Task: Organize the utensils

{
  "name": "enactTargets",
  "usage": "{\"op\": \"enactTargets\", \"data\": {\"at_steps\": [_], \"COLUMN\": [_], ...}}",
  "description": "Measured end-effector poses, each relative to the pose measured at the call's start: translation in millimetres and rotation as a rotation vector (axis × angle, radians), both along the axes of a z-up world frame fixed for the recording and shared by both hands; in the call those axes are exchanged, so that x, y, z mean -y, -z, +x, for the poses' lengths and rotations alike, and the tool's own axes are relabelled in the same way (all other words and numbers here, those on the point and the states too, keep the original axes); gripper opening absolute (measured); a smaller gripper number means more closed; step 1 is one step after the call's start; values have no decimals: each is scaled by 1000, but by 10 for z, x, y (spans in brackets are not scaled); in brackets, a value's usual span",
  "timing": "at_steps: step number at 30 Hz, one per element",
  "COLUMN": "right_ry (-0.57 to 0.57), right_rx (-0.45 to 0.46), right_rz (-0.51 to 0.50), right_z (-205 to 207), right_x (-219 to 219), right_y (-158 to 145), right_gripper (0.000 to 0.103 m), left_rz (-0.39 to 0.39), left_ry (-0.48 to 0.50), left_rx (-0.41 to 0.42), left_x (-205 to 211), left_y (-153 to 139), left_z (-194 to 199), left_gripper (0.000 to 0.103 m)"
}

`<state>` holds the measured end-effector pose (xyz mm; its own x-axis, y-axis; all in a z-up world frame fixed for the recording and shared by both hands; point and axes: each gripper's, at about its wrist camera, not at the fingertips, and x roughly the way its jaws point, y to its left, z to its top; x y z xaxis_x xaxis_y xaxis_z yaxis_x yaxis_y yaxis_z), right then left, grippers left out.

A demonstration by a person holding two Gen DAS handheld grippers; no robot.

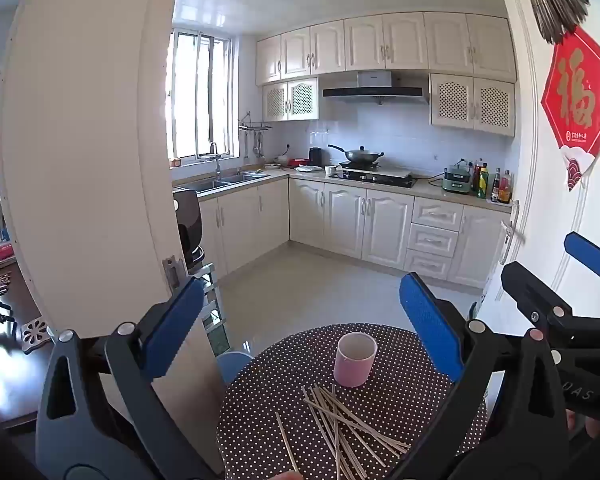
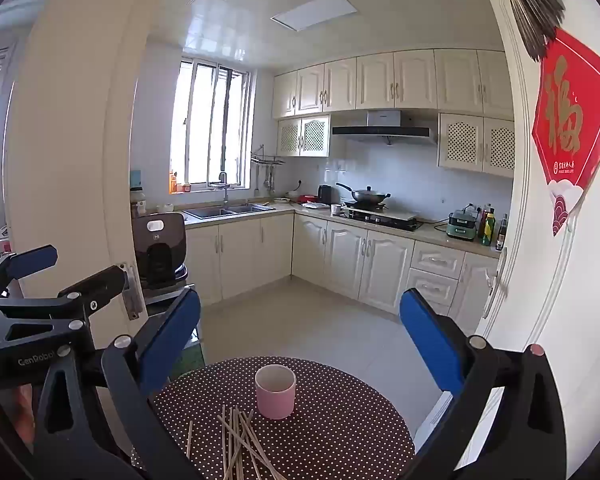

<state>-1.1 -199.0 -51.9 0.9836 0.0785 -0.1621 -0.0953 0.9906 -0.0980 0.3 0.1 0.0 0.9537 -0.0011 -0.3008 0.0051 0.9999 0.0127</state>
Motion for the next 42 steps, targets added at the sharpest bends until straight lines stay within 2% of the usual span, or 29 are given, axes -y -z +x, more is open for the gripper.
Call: {"op": "enactTargets", "data": {"at_steps": [42], "right_ry": [-3], "right_rx": [-12], "right_rz": [0], "right_z": [-7], "right_x": [16], "right_y": [-38], "right_gripper": [96], "left_rz": [-3], "left_ry": [-8], "left_rx": [-8], "left_x": [-32], "left_y": [41], "left_z": [25], "left_gripper": [97]}}
